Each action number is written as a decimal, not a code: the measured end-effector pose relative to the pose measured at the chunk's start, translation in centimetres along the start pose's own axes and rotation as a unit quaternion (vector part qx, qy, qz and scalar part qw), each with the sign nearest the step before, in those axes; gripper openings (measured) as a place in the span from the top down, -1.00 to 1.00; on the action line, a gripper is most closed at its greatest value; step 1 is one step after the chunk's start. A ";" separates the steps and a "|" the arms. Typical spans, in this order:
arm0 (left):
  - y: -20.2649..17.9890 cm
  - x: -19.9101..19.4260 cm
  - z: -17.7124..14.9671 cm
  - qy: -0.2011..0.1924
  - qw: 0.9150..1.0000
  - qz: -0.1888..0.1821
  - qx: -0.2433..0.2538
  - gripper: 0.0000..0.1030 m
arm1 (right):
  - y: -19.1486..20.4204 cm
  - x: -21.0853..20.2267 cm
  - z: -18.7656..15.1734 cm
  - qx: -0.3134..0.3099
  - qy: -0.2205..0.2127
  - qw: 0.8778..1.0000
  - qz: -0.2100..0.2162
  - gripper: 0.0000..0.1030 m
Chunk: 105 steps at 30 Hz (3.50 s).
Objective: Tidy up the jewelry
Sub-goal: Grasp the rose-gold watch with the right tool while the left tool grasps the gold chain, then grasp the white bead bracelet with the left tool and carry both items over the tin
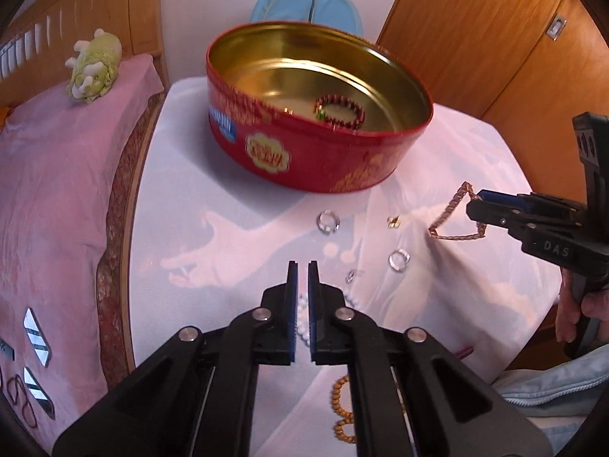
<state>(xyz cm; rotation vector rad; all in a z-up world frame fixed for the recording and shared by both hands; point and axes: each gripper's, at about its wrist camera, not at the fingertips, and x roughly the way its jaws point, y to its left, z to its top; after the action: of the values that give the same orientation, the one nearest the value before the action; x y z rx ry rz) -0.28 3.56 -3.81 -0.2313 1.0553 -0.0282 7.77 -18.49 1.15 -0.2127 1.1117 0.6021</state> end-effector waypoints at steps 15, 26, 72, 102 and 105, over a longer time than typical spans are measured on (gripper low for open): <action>-1.1 3.4 -2.2 0.066 0.991 0.072 0.089 -0.13 | -0.8 -1.7 1.5 -0.010 -0.019 1.000 0.011 0.37; -0.3 5.8 -2.5 0.059 0.989 0.047 0.131 0.00 | -1.4 -1.2 0.8 -0.002 -0.006 1.000 0.005 0.37; 0.2 -6.4 8.7 -0.098 0.995 -0.007 0.033 0.88 | -0.5 -6.6 7.4 -0.005 -0.118 0.992 0.051 0.37; 0.4 1.8 16.6 -0.041 0.996 -0.015 0.078 0.88 | -2.1 1.1 17.8 -0.007 -0.074 0.995 0.072 0.37; 0.1 3.3 16.7 -0.026 0.995 -0.004 0.094 0.88 | -2.3 2.9 18.9 -0.007 -0.054 0.996 0.072 0.37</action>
<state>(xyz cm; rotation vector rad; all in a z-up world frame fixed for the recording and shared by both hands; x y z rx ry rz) 15.73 6.17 1.19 -0.0648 0.9930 -0.1285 24.60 -10.88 6.63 -0.1108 1.0243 0.7422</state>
